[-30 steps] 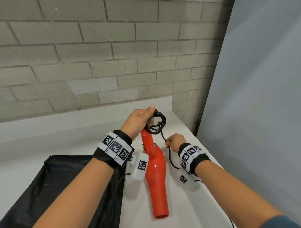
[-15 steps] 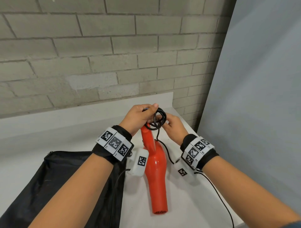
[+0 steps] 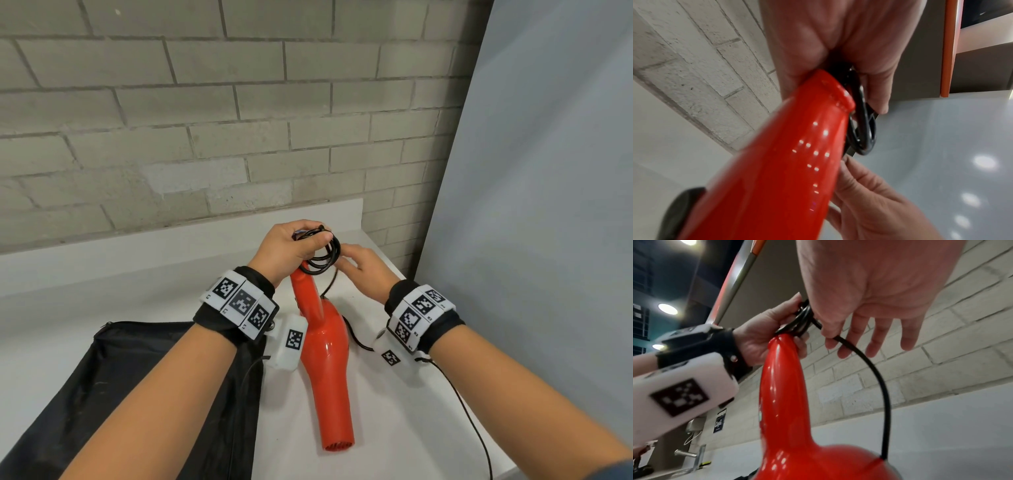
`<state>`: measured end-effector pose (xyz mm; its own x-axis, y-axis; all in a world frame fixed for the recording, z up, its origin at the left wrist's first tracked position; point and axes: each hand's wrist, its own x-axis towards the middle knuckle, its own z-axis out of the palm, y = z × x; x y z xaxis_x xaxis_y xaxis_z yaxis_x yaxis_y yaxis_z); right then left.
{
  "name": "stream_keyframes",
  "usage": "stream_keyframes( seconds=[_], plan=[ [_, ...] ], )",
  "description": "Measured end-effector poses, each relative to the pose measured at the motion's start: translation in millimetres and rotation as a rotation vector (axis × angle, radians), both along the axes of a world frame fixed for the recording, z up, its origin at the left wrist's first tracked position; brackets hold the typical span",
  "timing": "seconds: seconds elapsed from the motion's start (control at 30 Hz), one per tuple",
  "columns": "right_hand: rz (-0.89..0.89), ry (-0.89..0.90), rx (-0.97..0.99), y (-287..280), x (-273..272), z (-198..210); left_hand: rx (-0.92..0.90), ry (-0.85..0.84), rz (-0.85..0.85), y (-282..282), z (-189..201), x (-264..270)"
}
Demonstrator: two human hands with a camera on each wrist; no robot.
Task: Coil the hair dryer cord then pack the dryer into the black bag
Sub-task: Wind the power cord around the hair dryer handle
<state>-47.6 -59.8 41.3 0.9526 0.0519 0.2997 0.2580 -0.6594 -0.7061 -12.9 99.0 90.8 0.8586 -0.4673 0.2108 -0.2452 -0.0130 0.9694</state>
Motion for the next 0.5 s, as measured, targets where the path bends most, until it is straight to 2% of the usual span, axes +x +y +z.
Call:
stream_keyframes(
  seconds=[0.07, 0.17, 0.33, 0.5],
  plan=[
    [-0.046, 0.007, 0.061, -3, -2, 9, -0.001, -0.001, -0.030, 1, 0, -2],
    [-0.108, -0.052, 0.041, -5, -1, 29, -0.002, -0.001, -0.065, -1, 2, -7],
    [-0.205, -0.292, -0.076, -3, -3, 66, 0.044, -0.057, -0.057, -6, 4, -8],
    [-0.152, -0.455, -0.125, 8, -17, 74, 0.115, -0.136, -0.066, -4, 3, -3]
  ],
)
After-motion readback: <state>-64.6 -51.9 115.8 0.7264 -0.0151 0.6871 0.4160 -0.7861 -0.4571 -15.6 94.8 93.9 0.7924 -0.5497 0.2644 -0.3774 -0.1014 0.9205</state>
